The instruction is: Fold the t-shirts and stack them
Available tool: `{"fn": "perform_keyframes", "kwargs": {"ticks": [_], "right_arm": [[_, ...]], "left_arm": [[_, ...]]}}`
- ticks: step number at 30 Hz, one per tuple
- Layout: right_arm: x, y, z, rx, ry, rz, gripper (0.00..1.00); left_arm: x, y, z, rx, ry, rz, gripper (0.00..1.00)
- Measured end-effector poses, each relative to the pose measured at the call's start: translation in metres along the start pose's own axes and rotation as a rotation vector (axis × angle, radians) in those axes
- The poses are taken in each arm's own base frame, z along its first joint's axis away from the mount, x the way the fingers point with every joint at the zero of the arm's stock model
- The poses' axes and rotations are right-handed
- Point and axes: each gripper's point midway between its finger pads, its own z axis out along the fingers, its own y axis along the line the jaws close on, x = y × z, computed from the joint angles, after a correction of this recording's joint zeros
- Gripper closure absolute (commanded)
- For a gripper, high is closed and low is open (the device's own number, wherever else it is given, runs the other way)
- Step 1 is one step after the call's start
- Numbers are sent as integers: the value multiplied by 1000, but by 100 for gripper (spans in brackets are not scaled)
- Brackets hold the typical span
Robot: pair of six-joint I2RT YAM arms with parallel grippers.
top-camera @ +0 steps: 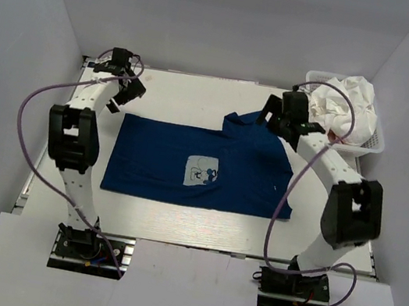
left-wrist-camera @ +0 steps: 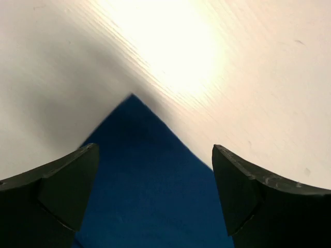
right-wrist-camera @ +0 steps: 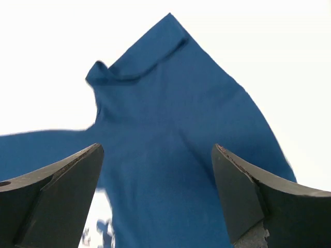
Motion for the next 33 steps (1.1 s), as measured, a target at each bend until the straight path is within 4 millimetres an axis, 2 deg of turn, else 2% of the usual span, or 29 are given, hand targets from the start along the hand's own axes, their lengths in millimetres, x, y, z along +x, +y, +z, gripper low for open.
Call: {"fn": "perform_keyframes", "kwargs": {"ticks": [3, 6, 10, 13, 19, 23, 24, 27, 29, 30, 33], "right_arm": [[-9, -1, 30, 30, 12, -9, 10], [-17, -6, 51, 73, 27, -28, 10], [-33, -12, 71, 115, 15, -46, 10], [-34, -21, 82, 143, 23, -50, 10], [-24, -37, 90, 183, 61, -53, 10], [-21, -39, 93, 185, 69, -63, 10], [-21, -39, 93, 184, 70, -66, 10], [-19, -39, 95, 178, 77, -80, 10], [-15, -37, 98, 162, 89, -97, 10], [-14, -37, 100, 154, 94, -105, 10], [-10, -31, 111, 119, 105, -121, 10]], "left_arm": [[3, 3, 33, -72, 34, 25, 0], [15, 15, 53, -139, 72, 53, 0], [28, 30, 60, -194, 114, 81, 0], [32, 32, 62, -201, 122, 90, 3], [51, 40, 69, -218, 152, 101, 22], [50, 37, 71, -209, 145, 96, 44], [50, 36, 71, -209, 144, 94, 56], [50, 32, 73, -195, 141, 93, 70], [50, 28, 74, -181, 138, 97, 76], [50, 27, 74, -174, 138, 100, 85], [50, 25, 75, -162, 138, 111, 94]]}}
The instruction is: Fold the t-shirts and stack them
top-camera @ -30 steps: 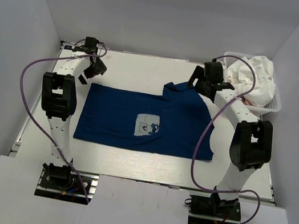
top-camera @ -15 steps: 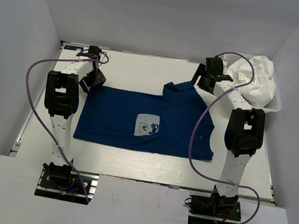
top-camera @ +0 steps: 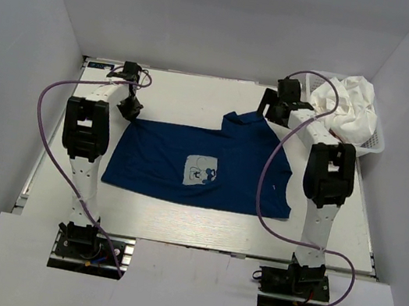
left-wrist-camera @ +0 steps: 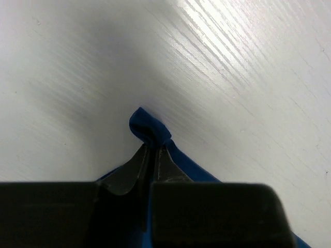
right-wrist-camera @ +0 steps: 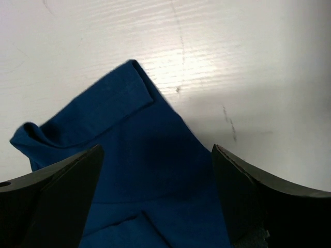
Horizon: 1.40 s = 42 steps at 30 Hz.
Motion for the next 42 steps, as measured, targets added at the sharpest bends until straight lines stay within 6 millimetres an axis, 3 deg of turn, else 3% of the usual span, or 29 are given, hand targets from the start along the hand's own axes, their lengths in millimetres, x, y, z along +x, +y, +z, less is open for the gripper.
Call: {"fn": "perform_keyframes", "kwargs": {"ticks": [2, 6, 9, 17, 20, 22, 23, 35, 39, 42], "right_arm": [[-3, 7, 10, -25, 2, -2, 10], [-18, 23, 35, -63, -19, 5, 16], [-25, 31, 53, -83, -27, 17, 27], [-8, 34, 71, -89, 25, 46, 44], [-6, 35, 71, -96, 33, 56, 65], [-1, 36, 72, -106, 44, 57, 85], [2, 37, 72, -108, 54, 70, 100], [12, 34, 67, -121, 55, 56, 100], [26, 26, 30, -142, 59, 32, 100], [22, 24, -8, -181, 2, 25, 100]], "left_arm": [[0, 0, 0, 1, 0, 7, 100], [0, 0, 0, 2, 0, 16, 100], [0, 0, 0, 4, 0, 26, 100], [0, 0, -1, 8, -2, 42, 100], [0, 0, -1, 11, -2, 47, 100], [0, 0, -1, 16, -2, 53, 100], [0, 0, -1, 18, -2, 55, 100], [1, -3, -3, 57, -9, 100, 100], [7, 0, -6, 86, -10, 105, 100], [16, 5, -10, 99, -2, 110, 100]]}}
